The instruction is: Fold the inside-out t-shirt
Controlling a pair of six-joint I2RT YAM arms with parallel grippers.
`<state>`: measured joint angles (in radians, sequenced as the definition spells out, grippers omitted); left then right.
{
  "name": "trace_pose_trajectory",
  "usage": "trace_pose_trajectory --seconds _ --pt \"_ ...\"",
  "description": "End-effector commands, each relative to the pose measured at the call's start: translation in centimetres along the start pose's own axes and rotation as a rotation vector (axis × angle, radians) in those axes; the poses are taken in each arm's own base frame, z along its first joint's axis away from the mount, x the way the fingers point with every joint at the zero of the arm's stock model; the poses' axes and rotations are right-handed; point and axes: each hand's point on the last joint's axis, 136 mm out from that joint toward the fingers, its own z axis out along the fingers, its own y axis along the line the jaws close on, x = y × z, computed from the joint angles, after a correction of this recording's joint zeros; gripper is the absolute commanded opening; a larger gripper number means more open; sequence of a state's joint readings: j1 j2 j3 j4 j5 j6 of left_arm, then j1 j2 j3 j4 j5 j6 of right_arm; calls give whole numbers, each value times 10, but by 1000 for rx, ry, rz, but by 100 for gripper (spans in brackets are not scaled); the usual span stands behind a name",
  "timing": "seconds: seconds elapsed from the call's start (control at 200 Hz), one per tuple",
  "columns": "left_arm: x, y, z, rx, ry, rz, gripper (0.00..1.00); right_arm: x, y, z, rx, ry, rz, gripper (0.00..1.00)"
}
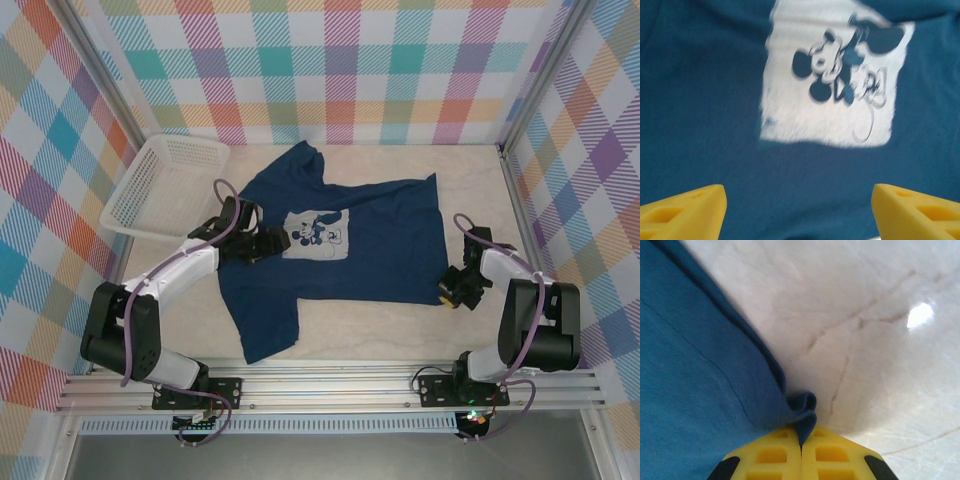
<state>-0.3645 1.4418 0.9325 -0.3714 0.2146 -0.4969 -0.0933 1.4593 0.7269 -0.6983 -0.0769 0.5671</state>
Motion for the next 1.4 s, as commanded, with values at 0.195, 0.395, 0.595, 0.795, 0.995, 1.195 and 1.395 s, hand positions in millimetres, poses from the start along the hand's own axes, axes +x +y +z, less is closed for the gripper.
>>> trace_pose_trajectory --seconds 0.195,0.395,0.595,0.795,0.995,1.195,1.395 --pt "114 53 -42 -314 188 66 74 -37 37 -8 -139 -137 -111 0" --pt "166 92 -66 -443 272 -19 72 -40 50 -18 -204 -161 -145 0" --pt "191 103 -75 -509 288 -83 64 -40 59 -23 -252 -163 -176 0" --pt "212 112 -72 -513 347 -118 61 -40 63 -23 -271 -164 -195 0" --pt "216 101 -45 -485 416 -73 54 -39 65 -22 -282 -156 -198 0" --pt "227 98 -28 -454 474 -59 49 -39 64 -23 -278 -158 -200 0" --pt "235 105 -28 -461 490 -70 42 -38 64 -23 -274 -155 -201 0"
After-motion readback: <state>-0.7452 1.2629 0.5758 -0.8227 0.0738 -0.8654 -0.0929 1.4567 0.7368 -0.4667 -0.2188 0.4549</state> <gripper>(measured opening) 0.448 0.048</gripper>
